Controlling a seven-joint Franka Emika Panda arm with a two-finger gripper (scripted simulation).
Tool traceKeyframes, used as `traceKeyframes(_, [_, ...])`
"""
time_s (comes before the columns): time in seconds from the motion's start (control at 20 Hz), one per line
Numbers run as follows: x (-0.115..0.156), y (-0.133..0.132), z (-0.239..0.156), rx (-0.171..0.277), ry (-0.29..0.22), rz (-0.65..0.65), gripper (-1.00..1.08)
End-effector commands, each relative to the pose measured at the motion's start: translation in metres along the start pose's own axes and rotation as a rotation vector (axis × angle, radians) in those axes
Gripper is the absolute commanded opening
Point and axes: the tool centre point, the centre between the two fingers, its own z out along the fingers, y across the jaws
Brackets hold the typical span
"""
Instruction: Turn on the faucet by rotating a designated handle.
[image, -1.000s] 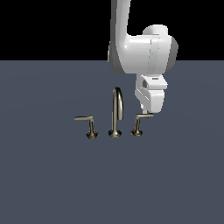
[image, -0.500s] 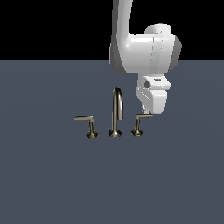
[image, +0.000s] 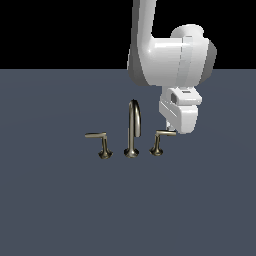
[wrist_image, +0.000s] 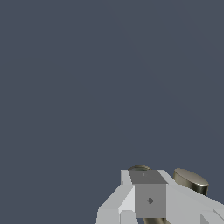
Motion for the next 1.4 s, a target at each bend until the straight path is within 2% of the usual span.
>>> traceKeyframes(0.0, [-0.001,0.009,0.0,-0.005,-0.001,0.002,-1.0])
traceKeyframes(0.6, [-0.005,0.052,0.0,-0.013,-0.001,0.01,-1.0])
traceKeyframes(0.7, [-0.004,0.043,0.0,-0.001,0.002,0.007,-1.0])
traceKeyframes(1.35, [-0.044,0.072,-0.001,-0.013,-0.001,0.01,-1.0])
